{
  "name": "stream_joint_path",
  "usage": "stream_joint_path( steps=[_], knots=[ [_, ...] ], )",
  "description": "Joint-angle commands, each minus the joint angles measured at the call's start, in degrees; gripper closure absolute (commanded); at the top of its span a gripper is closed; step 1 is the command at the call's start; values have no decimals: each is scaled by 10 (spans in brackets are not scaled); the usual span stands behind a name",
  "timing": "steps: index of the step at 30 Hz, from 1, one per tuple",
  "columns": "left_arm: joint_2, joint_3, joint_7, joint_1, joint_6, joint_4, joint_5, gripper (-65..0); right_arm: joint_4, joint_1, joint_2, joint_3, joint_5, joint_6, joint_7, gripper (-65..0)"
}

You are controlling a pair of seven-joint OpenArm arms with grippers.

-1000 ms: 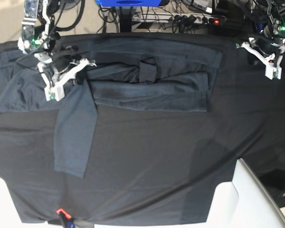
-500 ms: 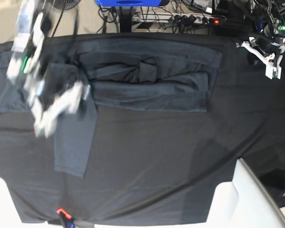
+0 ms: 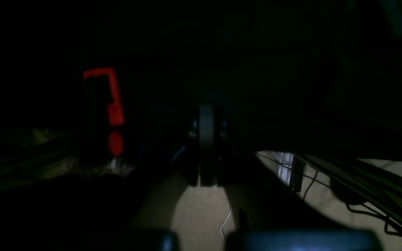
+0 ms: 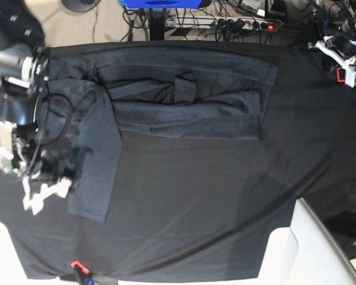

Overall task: Fold the T-shirt properly
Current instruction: 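Grasp the sleeve strip with the right gripper and lay it onto the shirt, then move the right gripper to the folded shirt's middle and grasp the fabric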

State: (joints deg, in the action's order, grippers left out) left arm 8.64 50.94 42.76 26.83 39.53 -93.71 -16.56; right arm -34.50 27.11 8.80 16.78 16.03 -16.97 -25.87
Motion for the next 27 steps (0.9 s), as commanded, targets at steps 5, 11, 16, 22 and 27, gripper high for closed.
stream_joint_path(
  steps=[5, 11, 16, 22, 27],
  knots=[
    [10, 7, -10, 1, 5, 18, -6, 0, 94, 26, 5, 0, 9, -8, 82, -399],
    [9, 7, -10, 1, 5, 19, -6, 0, 105, 23, 1, 0, 9, -8, 87, -282],
    [9, 7, -10, 1, 5, 19, -6, 0, 104, 26, -10, 0, 9, -9, 49, -60],
    [11, 7, -10, 1, 5, 26, -6, 0, 79, 16, -31, 0, 9, -9, 47, -24],
    [12, 8, -10, 1, 5, 38, -6, 0, -14, -22, -46, 0, 9, -6, 33, 0]
  ],
)
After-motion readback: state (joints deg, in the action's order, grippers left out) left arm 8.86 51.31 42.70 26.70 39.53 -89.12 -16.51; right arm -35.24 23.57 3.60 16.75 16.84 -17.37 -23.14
